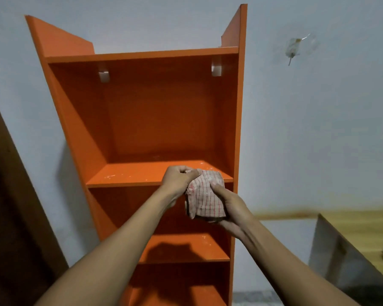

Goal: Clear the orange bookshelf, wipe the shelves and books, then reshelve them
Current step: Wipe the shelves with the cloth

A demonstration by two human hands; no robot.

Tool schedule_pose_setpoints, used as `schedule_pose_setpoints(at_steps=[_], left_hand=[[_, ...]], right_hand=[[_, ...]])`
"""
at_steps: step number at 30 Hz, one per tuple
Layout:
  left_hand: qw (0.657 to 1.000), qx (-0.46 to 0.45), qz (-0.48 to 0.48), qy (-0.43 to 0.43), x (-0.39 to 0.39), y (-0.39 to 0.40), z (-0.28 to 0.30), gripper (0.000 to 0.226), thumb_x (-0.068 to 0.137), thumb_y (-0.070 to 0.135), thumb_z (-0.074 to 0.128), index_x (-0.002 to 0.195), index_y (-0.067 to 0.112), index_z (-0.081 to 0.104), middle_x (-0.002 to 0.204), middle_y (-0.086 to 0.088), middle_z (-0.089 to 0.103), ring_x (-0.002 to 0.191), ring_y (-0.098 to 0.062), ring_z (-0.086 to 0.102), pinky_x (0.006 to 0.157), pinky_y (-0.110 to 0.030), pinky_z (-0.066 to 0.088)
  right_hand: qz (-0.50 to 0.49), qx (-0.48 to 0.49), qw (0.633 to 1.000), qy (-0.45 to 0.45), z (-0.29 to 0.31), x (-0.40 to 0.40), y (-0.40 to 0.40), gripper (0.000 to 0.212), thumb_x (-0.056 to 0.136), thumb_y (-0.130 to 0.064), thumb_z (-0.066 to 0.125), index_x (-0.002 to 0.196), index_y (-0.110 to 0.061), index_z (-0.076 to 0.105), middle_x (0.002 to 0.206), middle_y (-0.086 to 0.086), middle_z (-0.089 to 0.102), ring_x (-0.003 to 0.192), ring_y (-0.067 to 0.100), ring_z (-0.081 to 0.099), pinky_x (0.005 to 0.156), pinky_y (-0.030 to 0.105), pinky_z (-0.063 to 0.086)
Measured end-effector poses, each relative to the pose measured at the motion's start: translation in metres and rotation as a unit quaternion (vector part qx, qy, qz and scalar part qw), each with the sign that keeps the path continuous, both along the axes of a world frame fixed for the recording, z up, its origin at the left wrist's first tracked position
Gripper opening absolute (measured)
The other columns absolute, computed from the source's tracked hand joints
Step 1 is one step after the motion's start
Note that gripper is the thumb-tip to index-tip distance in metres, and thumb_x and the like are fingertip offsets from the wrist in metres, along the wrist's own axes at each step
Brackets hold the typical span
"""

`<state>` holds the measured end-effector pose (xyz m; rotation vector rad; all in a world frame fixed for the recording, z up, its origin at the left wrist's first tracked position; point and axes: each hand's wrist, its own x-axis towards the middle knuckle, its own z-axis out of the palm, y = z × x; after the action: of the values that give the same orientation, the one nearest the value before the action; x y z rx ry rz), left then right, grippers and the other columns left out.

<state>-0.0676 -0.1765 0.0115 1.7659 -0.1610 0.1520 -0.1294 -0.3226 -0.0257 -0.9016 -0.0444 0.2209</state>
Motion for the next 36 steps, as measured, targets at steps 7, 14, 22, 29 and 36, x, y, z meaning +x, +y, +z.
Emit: schedule_pose_setpoints(at_steps=[7, 14, 22, 29, 36], left_hand=[[0.975, 0.174, 0.099, -0.098, 0.023, 0.038, -0.019, 0.021, 0.096, 0.023, 0.058, 0.083, 0.020, 0.074, 0.077, -0.001, 0.070, 0.066, -0.015, 0.059, 0.060, -0.025, 0.040], [0.916, 0.329, 0.158, -0.168, 0.056, 0.116, -0.040, 0.021, 0.092, 0.025, 0.053, 0.105, 0.026, 0.070, 0.117, 0.000, 0.067, 0.114, -0.025, 0.060, 0.100, -0.046, 0.044], [0.874, 0.427, 0.152, -0.174, 0.081, 0.190, -0.072, 0.038, 0.099, 0.037, 0.046, 0.129, 0.023, 0.063, 0.135, 0.001, 0.062, 0.131, -0.019, 0.051, 0.116, -0.048, 0.026], [0.889, 0.373, 0.137, -0.228, 0.084, 0.202, -0.082, 0.046, 0.092, 0.039, 0.041, 0.125, 0.020, 0.067, 0.133, 0.000, 0.064, 0.130, -0.021, 0.053, 0.114, -0.042, 0.020], [0.885, 0.380, 0.140, -0.231, 0.086, 0.199, -0.088, 0.047, 0.093, 0.040, 0.039, 0.126, 0.020, 0.067, 0.137, -0.001, 0.062, 0.133, -0.020, 0.051, 0.114, -0.042, 0.018]], right_hand=[[-0.091, 0.008, 0.996, 0.009, -0.004, 0.028, 0.002, 0.034, 0.098, -0.001, 0.049, 0.131, -0.008, 0.050, 0.118, 0.027, 0.067, 0.107, 0.045, 0.067, 0.063, 0.048, 0.061], [-0.239, -0.495, 0.796, -0.256, 0.056, 0.080, -0.005, 0.049, 0.096, 0.000, 0.048, 0.140, -0.021, 0.042, 0.122, 0.000, 0.059, 0.109, 0.020, 0.060, 0.088, 0.035, 0.054], [-0.147, -0.831, 0.520, -0.133, 0.024, 0.162, 0.000, 0.035, 0.099, -0.024, 0.051, 0.134, -0.019, 0.045, 0.123, 0.014, 0.061, 0.104, 0.032, 0.062, 0.088, 0.048, 0.055], [-0.156, -0.856, 0.473, -0.139, 0.008, 0.152, 0.025, 0.059, 0.101, -0.061, 0.017, 0.142, -0.030, 0.044, 0.138, 0.017, 0.052, 0.124, 0.039, 0.049, 0.104, 0.052, 0.039], [-0.179, -0.805, 0.438, -0.357, -0.030, 0.118, 0.075, 0.044, 0.098, -0.042, 0.039, 0.131, -0.021, 0.060, 0.123, 0.016, 0.062, 0.108, 0.040, 0.055, 0.084, 0.049, 0.040]])
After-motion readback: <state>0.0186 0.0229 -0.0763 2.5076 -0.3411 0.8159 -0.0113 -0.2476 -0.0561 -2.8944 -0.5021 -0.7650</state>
